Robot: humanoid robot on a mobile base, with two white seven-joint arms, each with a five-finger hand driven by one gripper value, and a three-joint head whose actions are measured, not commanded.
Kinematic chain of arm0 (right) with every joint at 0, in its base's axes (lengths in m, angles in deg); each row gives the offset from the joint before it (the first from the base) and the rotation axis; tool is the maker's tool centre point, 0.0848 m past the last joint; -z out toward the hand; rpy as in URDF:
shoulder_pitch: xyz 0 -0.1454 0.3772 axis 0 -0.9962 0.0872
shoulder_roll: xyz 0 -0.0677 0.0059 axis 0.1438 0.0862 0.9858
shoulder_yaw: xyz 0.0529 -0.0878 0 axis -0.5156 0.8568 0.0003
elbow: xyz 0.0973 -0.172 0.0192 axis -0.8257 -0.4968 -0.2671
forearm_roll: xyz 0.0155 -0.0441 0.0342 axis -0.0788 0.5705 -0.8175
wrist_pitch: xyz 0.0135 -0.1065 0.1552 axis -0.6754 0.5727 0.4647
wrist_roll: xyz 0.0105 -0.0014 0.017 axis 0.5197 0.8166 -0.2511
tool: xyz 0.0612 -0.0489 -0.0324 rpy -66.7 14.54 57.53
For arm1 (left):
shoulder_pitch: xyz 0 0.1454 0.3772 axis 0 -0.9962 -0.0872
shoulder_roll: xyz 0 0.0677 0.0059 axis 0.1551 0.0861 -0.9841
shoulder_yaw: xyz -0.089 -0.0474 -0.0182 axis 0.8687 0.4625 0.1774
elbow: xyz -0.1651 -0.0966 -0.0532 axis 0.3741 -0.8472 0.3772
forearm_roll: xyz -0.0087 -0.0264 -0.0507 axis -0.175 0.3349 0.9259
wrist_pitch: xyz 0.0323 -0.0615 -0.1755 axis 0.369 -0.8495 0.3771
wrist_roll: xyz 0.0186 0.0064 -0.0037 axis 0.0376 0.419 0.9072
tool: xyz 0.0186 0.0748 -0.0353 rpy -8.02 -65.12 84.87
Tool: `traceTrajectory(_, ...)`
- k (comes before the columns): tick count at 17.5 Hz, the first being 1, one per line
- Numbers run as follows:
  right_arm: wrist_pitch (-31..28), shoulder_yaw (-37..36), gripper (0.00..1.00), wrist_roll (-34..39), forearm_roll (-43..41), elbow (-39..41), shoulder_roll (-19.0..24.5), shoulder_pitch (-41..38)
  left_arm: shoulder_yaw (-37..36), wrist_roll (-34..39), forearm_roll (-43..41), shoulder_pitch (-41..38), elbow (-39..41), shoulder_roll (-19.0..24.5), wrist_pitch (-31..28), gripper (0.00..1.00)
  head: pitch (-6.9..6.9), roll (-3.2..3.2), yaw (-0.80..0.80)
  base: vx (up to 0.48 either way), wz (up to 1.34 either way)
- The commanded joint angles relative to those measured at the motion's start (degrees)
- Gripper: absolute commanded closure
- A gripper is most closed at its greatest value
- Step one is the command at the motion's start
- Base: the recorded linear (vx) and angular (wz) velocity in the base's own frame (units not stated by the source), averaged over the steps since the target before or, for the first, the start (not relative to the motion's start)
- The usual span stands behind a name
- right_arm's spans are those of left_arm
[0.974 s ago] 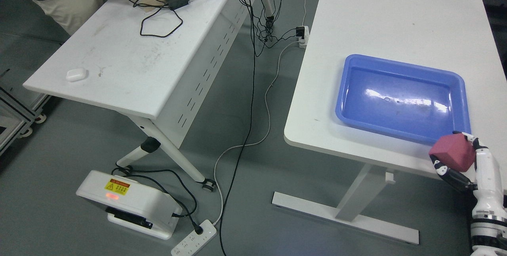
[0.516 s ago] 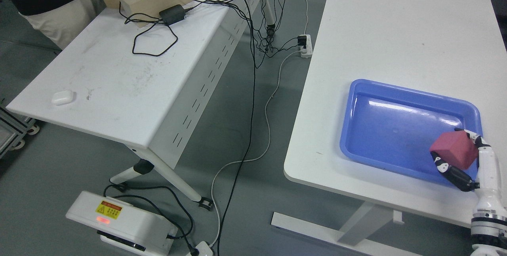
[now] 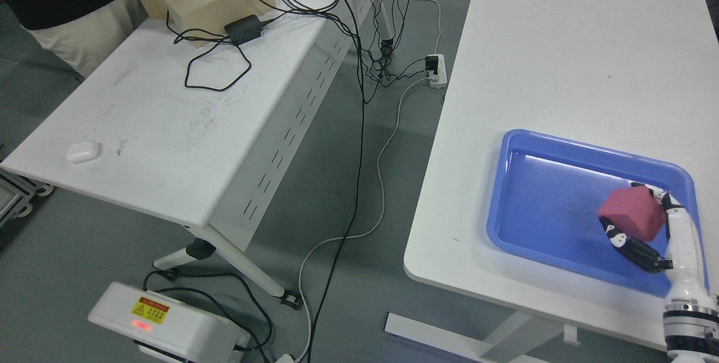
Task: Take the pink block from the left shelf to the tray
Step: 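Lower the pink cube into the blue tray and open the right hand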
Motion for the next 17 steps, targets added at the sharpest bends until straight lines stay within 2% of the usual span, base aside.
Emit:
traceTrajectory(1,-0.22,1.58,0.5,1.63,-1.1,1.29,2.85,-0.49,0.0,0.04,-0.09,-0.53,0.0,1.0,0.05,0.0,0.0,0.0,0.0,0.017,0.0)
traceTrajectory(4,-0.75,1.58,0.35,1.63,-5.83,2.34,3.38,-0.49,0.0,0.04,-0.09,-0.53,0.0,1.0,0.05,0.0,0.0,0.0,0.0,0.006,0.0)
traceTrajectory(10,-0.75,0.87,0.14,1.54,-13.49,3.22,3.56,-0.58,0.0,0.04,-0.09,-0.53,0.0,1.0,0.05,0.0,0.0,0.0,0.0,-0.004,0.0)
traceTrajectory(12,-0.67,0.96,0.01,1.45,-14.38,3.22,3.65,-0.58,0.0,0.04,-0.09,-0.53,0.0,1.0,0.05,0.0,0.0,0.0,0.0,0.0,0.0)
traceTrajectory(17,2.93,0.0,0.0,-0.12,-17.88,3.31,5.14,-0.05,0.0,0.04,-0.09,-0.53,0.0,1.0,0.05,0.0,0.0,0.0,0.0,0.0,0.0)
